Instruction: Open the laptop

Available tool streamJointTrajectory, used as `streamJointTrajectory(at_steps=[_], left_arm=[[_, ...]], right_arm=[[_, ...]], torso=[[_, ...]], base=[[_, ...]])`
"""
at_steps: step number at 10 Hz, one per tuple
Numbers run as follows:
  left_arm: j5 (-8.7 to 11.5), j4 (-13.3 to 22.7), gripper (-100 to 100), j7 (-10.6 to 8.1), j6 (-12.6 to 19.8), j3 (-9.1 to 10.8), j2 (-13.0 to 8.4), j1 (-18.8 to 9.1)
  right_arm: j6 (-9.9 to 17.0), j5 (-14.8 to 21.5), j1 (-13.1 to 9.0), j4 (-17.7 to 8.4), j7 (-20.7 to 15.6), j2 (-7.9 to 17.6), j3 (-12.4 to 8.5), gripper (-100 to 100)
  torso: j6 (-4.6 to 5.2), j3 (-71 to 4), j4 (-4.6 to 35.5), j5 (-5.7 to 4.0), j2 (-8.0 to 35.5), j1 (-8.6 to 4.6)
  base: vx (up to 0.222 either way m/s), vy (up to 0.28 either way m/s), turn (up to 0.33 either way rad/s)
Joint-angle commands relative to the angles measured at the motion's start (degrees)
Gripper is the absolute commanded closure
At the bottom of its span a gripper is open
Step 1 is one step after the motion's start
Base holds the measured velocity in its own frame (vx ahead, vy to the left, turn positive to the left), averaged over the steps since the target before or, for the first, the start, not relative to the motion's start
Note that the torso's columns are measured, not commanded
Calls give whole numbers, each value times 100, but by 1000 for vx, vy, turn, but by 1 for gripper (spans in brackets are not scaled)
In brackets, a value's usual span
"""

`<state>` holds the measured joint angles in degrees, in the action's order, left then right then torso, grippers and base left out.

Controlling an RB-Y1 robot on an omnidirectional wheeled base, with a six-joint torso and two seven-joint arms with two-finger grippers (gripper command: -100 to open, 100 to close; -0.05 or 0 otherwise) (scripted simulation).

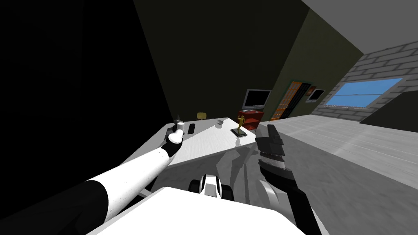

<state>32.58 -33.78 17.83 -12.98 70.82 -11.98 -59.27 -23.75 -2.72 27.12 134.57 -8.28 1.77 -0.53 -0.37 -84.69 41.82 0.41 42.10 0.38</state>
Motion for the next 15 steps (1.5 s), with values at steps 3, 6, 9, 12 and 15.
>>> streamJointTrajectory(at_steps=[3, 6, 9, 12, 15], left_arm=[[269, 345, 100, 129, 121, 551, -40, -262], [418, 315, 100, 76, 200, 782, 32, -313], [574, 364, 100, 26, 274, 1016, 85, -344], [886, 464, 100, -75, 422, 1485, 191, -406], [886, 464, 100, -75, 422, 1485, 191, -406]], right_arm=[[0, 0, -1, 0, 0, 0, 0, 0], [0, 0, 0, 0, 0, 0, 0, 0], [0, 0, -1, -1, 0, 1, 0, 0], [0, 0, 0, 0, 0, 0, 0, 0], [0, 0, -1, -1, 0, 0, 0, 0]], torso=[[26, -17, 1, -3, -26, 20], [45, -38, 1, -21, -59, -20], [42, -45, -11, 7, -72, 40], [61, -54, -14, -10, -86, 2], [58, -61, -25, -2, -97, -1]], base=[[-18, 79, 49], [-20, 52, 19], [-20, 140, 0], [-5, 87, 31], [-16, 75, -5]])
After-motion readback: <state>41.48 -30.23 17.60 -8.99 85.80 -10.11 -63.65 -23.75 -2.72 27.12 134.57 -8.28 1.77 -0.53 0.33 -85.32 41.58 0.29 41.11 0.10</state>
